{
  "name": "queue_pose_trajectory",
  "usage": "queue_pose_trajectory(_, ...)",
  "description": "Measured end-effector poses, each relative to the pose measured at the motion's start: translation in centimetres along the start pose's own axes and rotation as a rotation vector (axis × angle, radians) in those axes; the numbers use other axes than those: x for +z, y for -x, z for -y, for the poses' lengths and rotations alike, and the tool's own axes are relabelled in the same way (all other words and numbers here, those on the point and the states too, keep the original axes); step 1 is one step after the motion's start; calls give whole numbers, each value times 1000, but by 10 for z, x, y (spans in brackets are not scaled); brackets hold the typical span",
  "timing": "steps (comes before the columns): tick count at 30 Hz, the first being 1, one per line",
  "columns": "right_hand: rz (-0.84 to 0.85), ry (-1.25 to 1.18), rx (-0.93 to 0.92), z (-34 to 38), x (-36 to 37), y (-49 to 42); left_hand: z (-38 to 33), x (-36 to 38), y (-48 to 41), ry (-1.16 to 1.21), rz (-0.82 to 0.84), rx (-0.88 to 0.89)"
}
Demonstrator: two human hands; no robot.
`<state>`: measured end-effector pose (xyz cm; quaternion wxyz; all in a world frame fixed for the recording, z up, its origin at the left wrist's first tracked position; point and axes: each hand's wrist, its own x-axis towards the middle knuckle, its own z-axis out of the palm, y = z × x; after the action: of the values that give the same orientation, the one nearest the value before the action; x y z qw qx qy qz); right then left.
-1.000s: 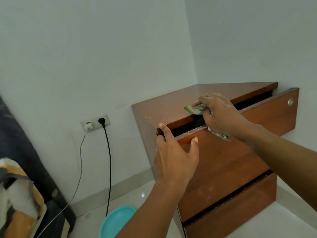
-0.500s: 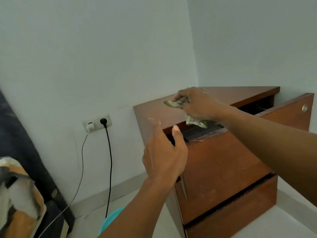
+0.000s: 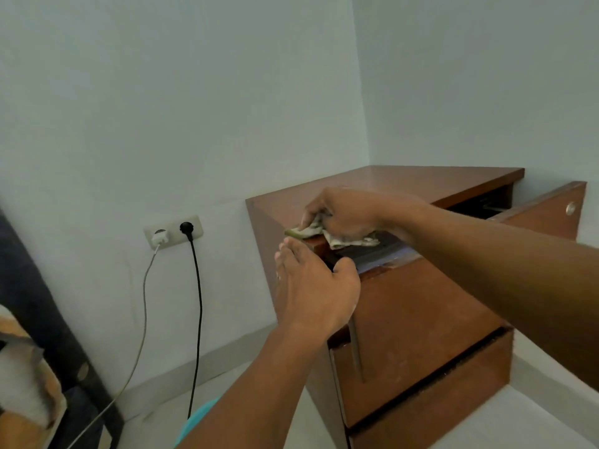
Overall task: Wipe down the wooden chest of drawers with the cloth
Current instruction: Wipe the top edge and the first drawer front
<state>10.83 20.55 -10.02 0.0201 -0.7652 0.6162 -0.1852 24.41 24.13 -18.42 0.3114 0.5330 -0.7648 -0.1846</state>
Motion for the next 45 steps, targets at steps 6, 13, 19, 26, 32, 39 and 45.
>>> queue_pose_trajectory(6, -172, -20, 137, -13, -39, 72, -4, 1, 7, -25, 25, 141)
queue_pose_trajectory(13, -369, -6, 51, -13, 28, 125, -10, -5, 0, -188, 48, 270)
queue_pose_trajectory(19, -690, -29, 142, -33, 39, 147, -12, -4, -6, -237, 78, 298)
queue_pose_trajectory(26, -584, -11, -9, -33, 75, 156, -13, -6, -3, -240, 82, 297)
queue_pose_trajectory(32, -857, -22, 304, -93, 52, 156, -22, -10, -7, -383, 144, 417)
queue_pose_trajectory(39, -622, 11, -72, -58, 69, 147, -40, -15, -28, -402, 235, 377)
queue_pose_trajectory(45, -725, 30, 112, -102, 51, 153, -38, 7, -20, -441, 164, 453)
